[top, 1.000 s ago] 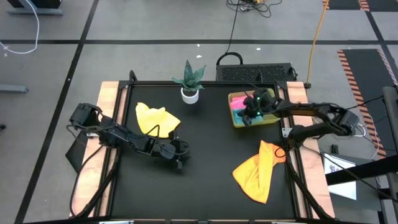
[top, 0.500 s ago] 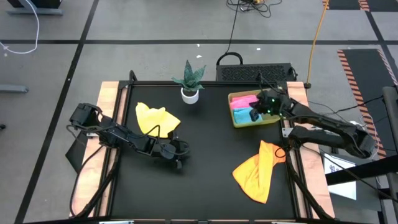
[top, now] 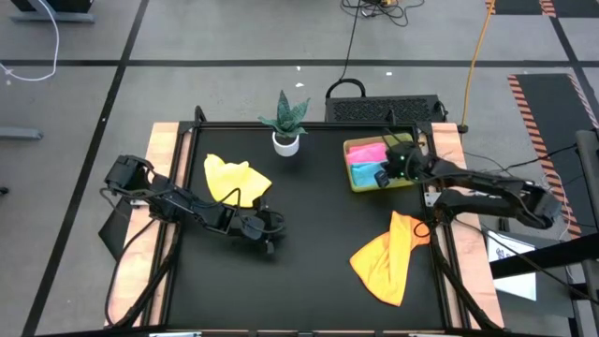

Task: Fold microfiber towels
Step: Put the folded blue microfiber cloth into the yellow bin, then fold the orange microfiber cloth

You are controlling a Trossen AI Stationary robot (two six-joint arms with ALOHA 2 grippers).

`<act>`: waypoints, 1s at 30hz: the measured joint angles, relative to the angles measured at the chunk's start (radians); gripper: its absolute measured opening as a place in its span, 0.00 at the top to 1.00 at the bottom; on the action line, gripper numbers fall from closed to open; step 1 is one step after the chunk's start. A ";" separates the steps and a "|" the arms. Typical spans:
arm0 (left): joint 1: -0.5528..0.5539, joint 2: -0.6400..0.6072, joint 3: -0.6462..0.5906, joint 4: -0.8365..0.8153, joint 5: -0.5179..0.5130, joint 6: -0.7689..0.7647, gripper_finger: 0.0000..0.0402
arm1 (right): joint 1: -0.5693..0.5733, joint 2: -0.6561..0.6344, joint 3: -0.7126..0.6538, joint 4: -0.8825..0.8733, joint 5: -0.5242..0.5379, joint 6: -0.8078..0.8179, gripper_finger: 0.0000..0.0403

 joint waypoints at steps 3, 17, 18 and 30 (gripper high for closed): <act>0.000 0.000 0.000 0.000 0.000 0.002 0.71 | 0.001 0.004 0.025 -0.009 0.000 -0.003 1.00; -0.034 0.000 0.000 0.002 -0.032 -0.023 0.71 | 0.438 -0.150 0.067 0.003 0.267 0.070 1.00; -0.034 0.000 0.000 0.004 -0.032 -0.023 0.71 | 0.502 -0.149 0.067 0.021 0.300 0.079 1.00; -0.034 0.000 0.000 0.019 -0.036 -0.005 0.71 | 1.115 0.044 0.198 0.123 0.605 0.170 1.00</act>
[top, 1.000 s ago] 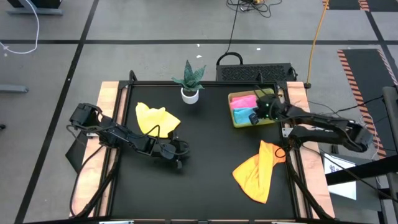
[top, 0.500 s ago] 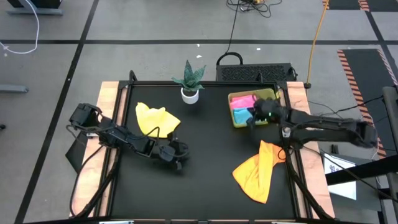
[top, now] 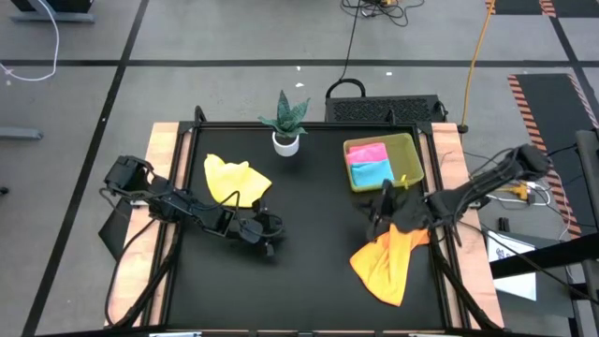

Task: Fold microfiber towels
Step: Fold the orange microfiber cloth

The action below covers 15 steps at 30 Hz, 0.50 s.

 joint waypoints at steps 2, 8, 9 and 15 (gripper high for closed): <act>0.000 0.000 0.000 0.001 0.000 0.003 0.71 | 0.040 0.060 0.073 -0.076 -0.001 0.049 1.00; 0.000 0.000 0.000 0.002 0.000 0.019 0.71 | 0.103 0.261 0.312 -0.463 -0.102 0.290 1.00; 0.000 0.000 0.000 0.002 0.000 0.027 0.71 | 0.111 0.293 0.341 -0.508 -0.133 0.333 1.00; 0.001 0.000 0.000 0.003 0.001 0.061 0.71 | 0.168 0.479 0.437 -0.536 -0.377 0.459 1.00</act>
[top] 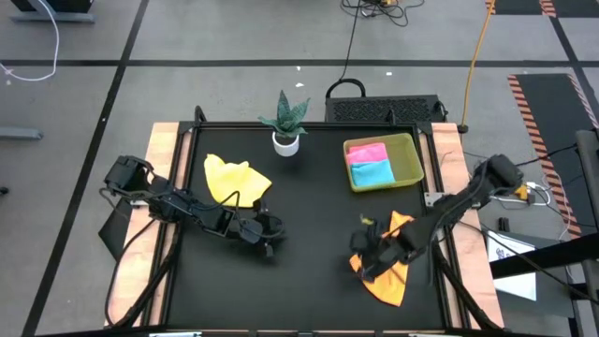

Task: Fold microfiber towels
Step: Fold the orange microfiber cloth

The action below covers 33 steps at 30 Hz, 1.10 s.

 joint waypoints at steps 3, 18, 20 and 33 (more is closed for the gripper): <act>0.000 0.000 0.000 0.002 0.000 0.020 0.71 | 0.036 0.093 0.037 0.016 -0.101 0.046 1.00; 0.008 0.000 0.000 0.129 0.025 0.190 0.71 | -0.012 0.226 0.126 0.232 -0.302 0.015 0.85; 0.018 0.000 0.000 0.133 0.046 0.196 0.71 | -0.044 0.226 0.126 0.290 -0.347 -0.028 0.79; 0.029 0.000 0.000 0.120 0.107 0.127 0.71 | -0.114 0.218 0.125 0.317 -0.407 -0.348 0.53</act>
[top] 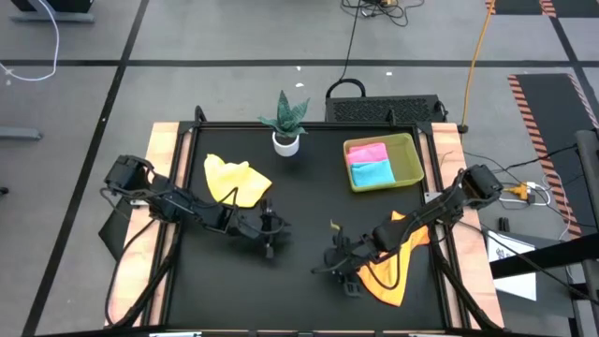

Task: Fold microfiber towels
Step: Fold the orange microfiber cloth

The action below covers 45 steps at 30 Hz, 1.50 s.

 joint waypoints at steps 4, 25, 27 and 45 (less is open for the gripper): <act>-0.011 0.000 0.000 0.001 0.003 -0.026 0.71 | -0.014 0.000 0.000 -0.013 -0.128 -0.042 0.53; -0.091 0.000 0.000 0.002 0.002 -0.108 0.71 | -0.031 0.004 -0.146 -0.089 -0.167 -0.401 0.61; -0.090 0.000 0.000 0.002 0.002 -0.107 0.71 | -0.028 0.005 -0.179 -0.045 -0.162 -0.408 0.68; -0.090 0.000 0.000 0.003 -0.003 -0.098 0.71 | -0.020 -0.102 -0.010 -0.081 0.129 -0.458 1.00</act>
